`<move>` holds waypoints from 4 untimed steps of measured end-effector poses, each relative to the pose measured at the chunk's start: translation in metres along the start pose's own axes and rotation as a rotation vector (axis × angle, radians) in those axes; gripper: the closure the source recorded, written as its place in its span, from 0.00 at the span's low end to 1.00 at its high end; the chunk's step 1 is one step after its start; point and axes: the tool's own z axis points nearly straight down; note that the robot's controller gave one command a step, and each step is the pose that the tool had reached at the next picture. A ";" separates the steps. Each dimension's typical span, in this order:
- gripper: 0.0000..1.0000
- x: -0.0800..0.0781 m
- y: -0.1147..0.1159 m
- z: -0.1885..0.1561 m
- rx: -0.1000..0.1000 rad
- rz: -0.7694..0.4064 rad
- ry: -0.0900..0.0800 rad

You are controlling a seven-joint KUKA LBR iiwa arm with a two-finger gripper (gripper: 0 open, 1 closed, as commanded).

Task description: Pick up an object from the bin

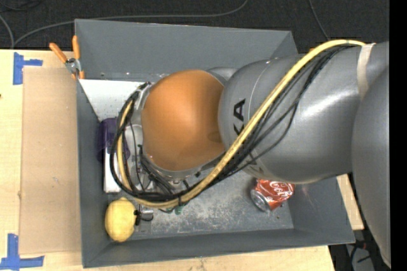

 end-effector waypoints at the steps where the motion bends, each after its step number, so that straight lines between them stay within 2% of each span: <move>1: 0.00 -0.002 -0.002 -0.004 -0.002 0.006 -0.008; 2: 0.00 -0.017 -0.001 0.127 0.001 -0.575 -0.007; 3: 0.00 -0.018 0.003 0.058 -0.002 -0.477 -0.013; 4: 0.00 -0.003 0.003 0.113 0.002 -0.866 -0.003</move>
Offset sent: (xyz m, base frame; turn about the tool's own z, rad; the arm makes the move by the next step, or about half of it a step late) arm 0.0171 -0.0021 -0.1417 -0.6353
